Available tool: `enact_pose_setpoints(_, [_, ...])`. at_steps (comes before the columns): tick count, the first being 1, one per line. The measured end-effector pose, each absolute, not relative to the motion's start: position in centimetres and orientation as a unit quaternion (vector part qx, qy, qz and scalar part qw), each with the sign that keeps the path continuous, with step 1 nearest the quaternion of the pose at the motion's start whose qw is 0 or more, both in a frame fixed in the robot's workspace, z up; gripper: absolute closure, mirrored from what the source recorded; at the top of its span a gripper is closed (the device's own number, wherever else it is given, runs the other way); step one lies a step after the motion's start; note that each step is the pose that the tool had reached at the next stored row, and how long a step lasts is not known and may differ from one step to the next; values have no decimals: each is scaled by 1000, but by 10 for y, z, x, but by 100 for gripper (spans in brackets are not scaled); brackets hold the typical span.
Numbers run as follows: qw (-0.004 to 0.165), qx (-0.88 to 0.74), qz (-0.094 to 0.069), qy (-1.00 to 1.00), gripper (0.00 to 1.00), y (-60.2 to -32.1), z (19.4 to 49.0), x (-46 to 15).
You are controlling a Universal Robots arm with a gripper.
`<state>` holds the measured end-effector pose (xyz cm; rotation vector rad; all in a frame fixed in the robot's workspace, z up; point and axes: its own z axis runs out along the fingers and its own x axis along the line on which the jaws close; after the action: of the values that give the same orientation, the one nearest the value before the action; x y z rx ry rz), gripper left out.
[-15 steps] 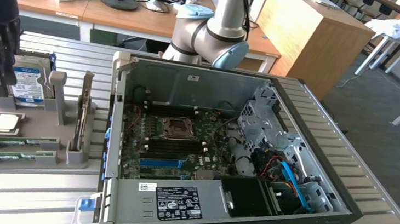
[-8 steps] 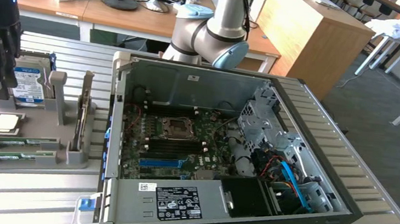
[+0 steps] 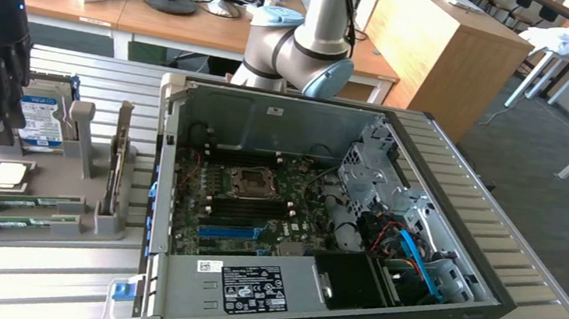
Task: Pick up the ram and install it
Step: 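Pick up the ram and move it above insertion slot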
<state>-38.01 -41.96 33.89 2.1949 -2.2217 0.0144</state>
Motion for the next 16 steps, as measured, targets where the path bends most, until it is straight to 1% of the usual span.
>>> enact_pose_setpoints(16, [9, 704, 4, -710, 63, -420, 329, -380])
